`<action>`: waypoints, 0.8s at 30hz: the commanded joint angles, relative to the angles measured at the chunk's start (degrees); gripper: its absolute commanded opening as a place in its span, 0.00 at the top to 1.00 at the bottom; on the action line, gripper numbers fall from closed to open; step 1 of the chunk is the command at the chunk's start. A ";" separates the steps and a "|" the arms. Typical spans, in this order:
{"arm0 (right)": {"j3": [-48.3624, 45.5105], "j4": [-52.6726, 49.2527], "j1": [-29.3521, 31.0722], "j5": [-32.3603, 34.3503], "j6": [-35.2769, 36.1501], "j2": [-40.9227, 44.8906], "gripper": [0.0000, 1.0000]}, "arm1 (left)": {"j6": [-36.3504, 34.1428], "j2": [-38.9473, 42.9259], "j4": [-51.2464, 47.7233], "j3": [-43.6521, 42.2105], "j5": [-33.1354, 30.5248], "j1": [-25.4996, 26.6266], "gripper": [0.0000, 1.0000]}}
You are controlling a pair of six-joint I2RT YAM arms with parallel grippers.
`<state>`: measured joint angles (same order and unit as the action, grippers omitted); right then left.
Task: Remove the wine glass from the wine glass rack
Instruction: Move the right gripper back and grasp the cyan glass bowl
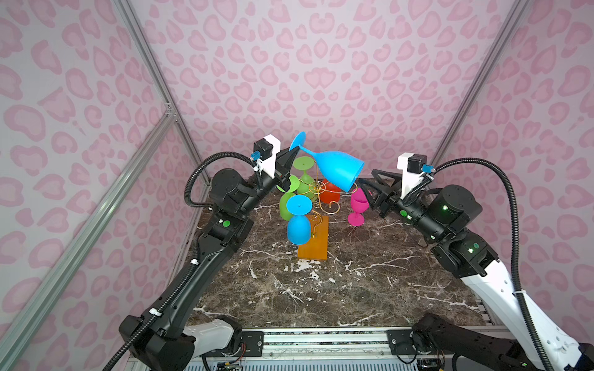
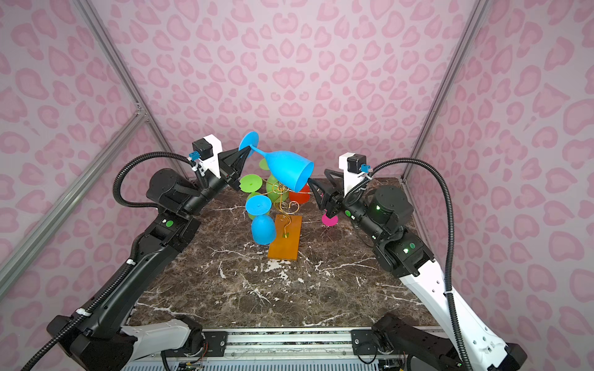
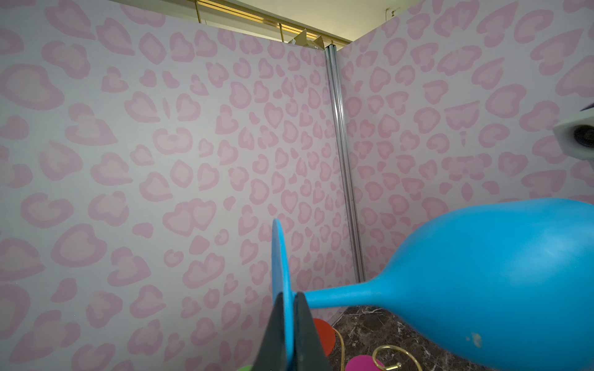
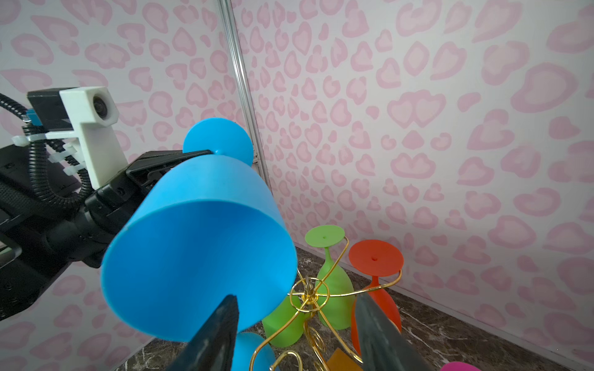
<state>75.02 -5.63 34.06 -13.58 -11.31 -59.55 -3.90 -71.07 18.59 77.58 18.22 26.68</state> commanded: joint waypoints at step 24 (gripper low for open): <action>3.76 7.56 -0.84 -8.38 -4.14 -7.16 1.00 | 4.93 -0.97 1.99 -0.02 1.04 -0.13 0.96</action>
<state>78.61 -0.27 33.26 -20.60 -14.28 -66.39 0.03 -71.92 18.57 77.58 20.14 26.59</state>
